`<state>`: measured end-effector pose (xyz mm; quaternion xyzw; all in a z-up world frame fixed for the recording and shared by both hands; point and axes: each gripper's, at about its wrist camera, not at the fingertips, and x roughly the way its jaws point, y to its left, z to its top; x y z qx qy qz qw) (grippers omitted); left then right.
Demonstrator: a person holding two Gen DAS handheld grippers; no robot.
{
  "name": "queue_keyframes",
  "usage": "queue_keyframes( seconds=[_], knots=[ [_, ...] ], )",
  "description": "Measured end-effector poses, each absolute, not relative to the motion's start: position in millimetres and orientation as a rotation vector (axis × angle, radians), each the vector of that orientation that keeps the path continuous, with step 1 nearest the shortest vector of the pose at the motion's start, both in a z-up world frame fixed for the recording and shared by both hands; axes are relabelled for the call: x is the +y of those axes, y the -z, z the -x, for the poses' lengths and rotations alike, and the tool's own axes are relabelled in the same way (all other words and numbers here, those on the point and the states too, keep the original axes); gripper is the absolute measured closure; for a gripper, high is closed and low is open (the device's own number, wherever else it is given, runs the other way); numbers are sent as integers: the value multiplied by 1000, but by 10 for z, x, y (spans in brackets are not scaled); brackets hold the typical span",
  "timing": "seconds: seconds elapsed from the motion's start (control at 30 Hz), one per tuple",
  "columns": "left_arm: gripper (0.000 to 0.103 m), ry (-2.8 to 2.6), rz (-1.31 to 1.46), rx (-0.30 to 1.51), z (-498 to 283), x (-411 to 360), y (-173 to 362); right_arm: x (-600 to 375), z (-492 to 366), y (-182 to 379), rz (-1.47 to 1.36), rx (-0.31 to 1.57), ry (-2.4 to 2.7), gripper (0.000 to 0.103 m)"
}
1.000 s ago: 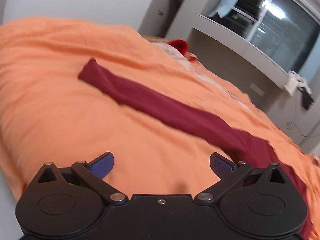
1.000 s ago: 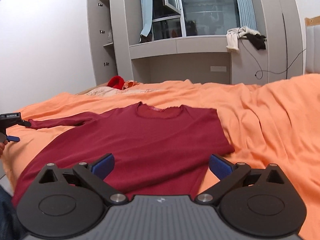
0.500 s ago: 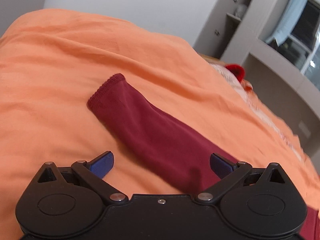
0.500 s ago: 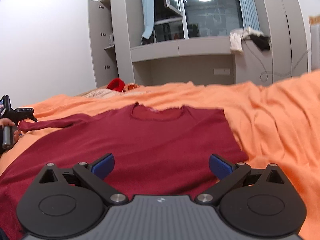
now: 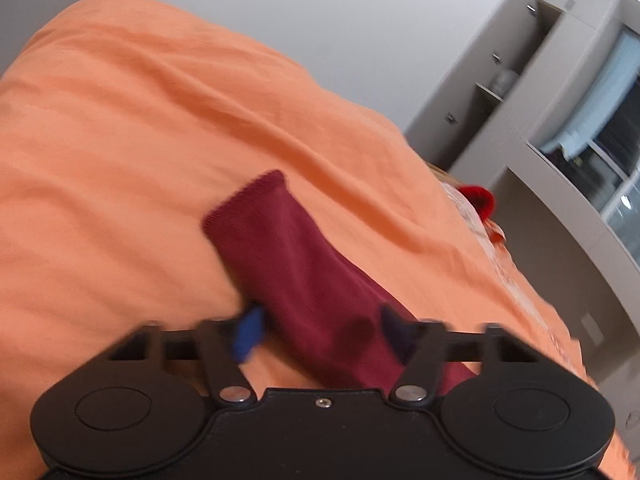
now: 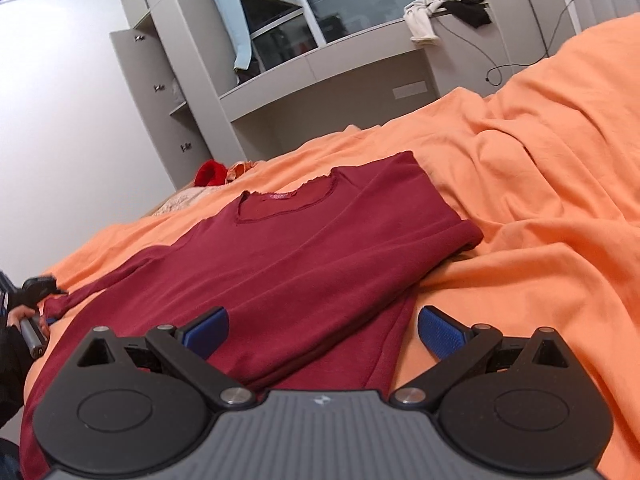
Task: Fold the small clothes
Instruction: 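Grasp the sleeve cuff with the left tool and lift it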
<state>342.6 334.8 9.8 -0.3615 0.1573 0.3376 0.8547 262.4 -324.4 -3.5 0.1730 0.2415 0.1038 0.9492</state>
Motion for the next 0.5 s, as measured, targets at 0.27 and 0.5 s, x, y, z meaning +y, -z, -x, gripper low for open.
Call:
queue_keyframes(
  seconds=[0.27,0.5],
  knots=[
    [98,-693,879,282,-3321,3520,-5,-3176,-2603,40,-344,472,-169,0],
    [99,-660,565,140,-3242,3044,-515,-3080,-2535,-16,-279,429,-101,0]
  ],
)
